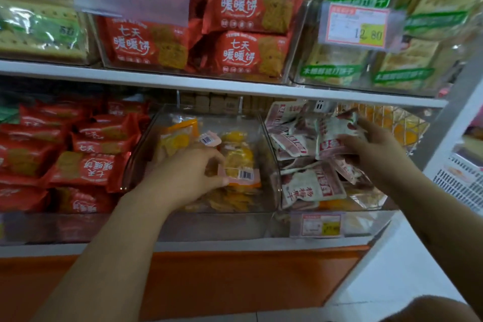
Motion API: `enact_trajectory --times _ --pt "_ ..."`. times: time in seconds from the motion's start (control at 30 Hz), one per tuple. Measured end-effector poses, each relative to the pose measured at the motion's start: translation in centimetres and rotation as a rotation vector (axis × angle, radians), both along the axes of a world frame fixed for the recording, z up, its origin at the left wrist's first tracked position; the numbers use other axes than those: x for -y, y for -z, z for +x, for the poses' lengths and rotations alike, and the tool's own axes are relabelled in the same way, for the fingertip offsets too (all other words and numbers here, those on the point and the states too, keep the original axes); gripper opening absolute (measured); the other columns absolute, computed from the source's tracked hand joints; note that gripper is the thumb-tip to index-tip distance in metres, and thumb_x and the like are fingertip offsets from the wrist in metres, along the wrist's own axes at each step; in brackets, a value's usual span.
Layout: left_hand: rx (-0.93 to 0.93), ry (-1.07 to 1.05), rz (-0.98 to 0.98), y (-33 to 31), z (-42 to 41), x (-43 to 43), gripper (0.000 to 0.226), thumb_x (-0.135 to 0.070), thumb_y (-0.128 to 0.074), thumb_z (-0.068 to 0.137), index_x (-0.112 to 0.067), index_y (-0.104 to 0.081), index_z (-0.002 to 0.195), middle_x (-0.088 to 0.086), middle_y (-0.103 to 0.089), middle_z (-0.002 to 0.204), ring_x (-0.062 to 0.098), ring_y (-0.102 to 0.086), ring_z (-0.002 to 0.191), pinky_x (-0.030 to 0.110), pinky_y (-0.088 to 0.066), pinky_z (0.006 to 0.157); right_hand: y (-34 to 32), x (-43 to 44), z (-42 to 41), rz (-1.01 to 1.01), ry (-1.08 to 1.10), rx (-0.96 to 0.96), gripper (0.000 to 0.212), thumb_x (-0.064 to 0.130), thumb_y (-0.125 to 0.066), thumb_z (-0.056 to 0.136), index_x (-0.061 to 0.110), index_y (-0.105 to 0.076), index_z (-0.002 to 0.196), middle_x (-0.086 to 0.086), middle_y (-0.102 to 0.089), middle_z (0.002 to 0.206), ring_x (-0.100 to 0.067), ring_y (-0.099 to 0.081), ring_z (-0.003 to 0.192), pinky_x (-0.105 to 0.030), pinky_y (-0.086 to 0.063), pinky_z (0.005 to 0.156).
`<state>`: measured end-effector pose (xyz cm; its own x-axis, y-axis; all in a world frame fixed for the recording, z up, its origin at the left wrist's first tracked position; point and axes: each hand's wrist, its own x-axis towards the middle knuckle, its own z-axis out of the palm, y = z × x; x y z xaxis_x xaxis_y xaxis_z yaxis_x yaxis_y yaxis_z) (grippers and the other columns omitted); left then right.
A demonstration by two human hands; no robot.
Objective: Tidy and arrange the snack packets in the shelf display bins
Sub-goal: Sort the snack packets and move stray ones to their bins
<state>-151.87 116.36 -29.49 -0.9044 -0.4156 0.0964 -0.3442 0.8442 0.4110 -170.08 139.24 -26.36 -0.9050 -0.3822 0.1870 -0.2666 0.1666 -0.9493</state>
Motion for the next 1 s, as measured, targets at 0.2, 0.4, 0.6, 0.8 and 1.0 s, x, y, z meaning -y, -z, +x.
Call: enact_trajectory --times 0.2,0.4,0.6,0.8,1.0 --pt "-0.228 0.161 -0.117 -0.2 -4.6 -5.3 0.031 -0.042 -0.057 0.088 -0.036 -0.056 0.118 -0.013 -0.048 0.128 0.013 -0.046 0.119 0.046 -0.033 0.106 2.2 -0.3 -4.7 -0.034 0.053 0.087 0.040 0.006 -0.051 0.094 0.005 -0.045 0.133 -0.014 -0.065 0.108 -0.010 -0.068 0.068 -0.019 -0.052 0.055" --pt "-0.183 0.315 -0.286 -0.2 -8.2 -10.0 0.047 -0.047 -0.050 0.092 -0.040 -0.039 0.137 -0.014 -0.025 0.149 0.011 -0.018 0.137 0.038 -0.012 0.114 2.8 -4.3 -4.3 0.343 0.051 -0.177 0.039 0.021 -0.058 0.091 0.025 -0.053 0.129 -0.006 -0.069 0.091 -0.014 -0.065 0.067 -0.021 -0.046 0.049" --pt "0.084 0.334 -0.412 0.4 -10.9 -11.5 0.075 -0.071 -0.047 0.080 -0.049 -0.015 0.144 -0.014 0.004 0.157 0.014 0.016 0.143 0.049 0.011 0.113 2.4 -8.0 -4.3 0.399 -0.111 -0.335 0.015 0.018 -0.061 0.089 0.021 -0.069 0.101 0.009 -0.067 0.091 0.001 -0.063 0.076 -0.005 -0.046 0.058" --pt "0.129 0.285 -0.431 0.2 -11.9 -12.4 0.066 -0.062 -0.048 0.084 -0.047 -0.021 0.143 -0.013 -0.002 0.157 0.018 0.010 0.145 0.050 0.008 0.117 4.3 -9.0 -3.5 0.696 -0.433 -0.379 0.024 0.014 -0.055 0.092 0.022 -0.069 0.108 0.010 -0.067 0.103 -0.007 -0.062 0.092 -0.025 -0.050 0.087" --pt "0.010 0.282 -0.407 0.6 -13.3 -11.6 0.056 -0.050 -0.041 0.086 -0.044 -0.033 0.140 -0.014 -0.022 0.153 0.015 -0.010 0.144 0.047 -0.006 0.118 5.5 -8.6 -4.9 0.762 -0.418 -0.435 0.037 0.011 -0.052 0.087 0.027 -0.063 0.119 0.002 -0.066 0.115 -0.019 -0.060 0.101 -0.037 -0.049 0.090"
